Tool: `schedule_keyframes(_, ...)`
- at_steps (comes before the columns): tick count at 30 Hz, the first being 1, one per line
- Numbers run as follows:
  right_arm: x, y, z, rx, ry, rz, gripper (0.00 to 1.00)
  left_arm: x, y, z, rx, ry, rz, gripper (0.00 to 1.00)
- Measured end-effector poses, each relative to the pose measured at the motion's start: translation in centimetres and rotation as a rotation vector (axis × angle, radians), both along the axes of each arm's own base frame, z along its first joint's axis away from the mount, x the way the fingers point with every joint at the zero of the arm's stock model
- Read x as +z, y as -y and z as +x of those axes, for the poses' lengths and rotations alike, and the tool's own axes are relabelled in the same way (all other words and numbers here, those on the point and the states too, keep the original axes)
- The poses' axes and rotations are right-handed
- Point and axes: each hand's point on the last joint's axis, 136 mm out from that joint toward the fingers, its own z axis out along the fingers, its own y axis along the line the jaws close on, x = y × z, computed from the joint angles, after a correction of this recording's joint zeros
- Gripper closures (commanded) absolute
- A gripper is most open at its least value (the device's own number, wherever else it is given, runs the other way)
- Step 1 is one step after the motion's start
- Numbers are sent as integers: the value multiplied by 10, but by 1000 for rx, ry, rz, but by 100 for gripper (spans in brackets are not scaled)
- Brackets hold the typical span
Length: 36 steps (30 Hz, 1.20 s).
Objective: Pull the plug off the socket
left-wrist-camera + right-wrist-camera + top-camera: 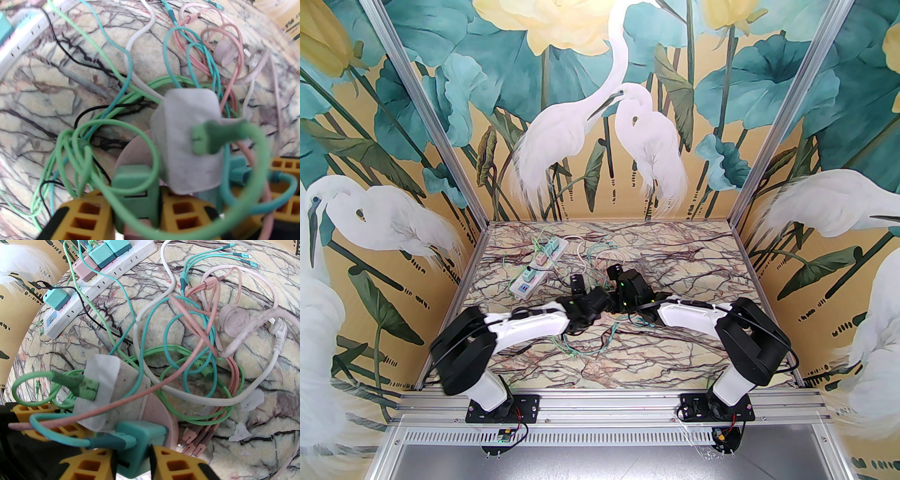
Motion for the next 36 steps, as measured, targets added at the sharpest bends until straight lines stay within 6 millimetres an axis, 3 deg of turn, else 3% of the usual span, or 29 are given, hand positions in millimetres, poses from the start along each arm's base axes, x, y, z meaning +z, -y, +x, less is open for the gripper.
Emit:
schedule_keyframes(9,0,-6,-1,7,2,9,69,3,-8,-5,3,-27,-31,80)
schedule_keyframes(18,1,-10,0,13,2,11,69,6,5,0,-28,-24,224,83)
schedule_keyframes(23,1,-10,1,7,1,1,69,7,5,1,-26,-17,256,83)
schedule_keyframes(28,1,-11,0,9,2,-1,69,5,2,0,-18,-20,215,83)
schedule_keyframes(36,0,-17,-1,22,7,4,69,8,-18,-9,24,-44,-15,82)
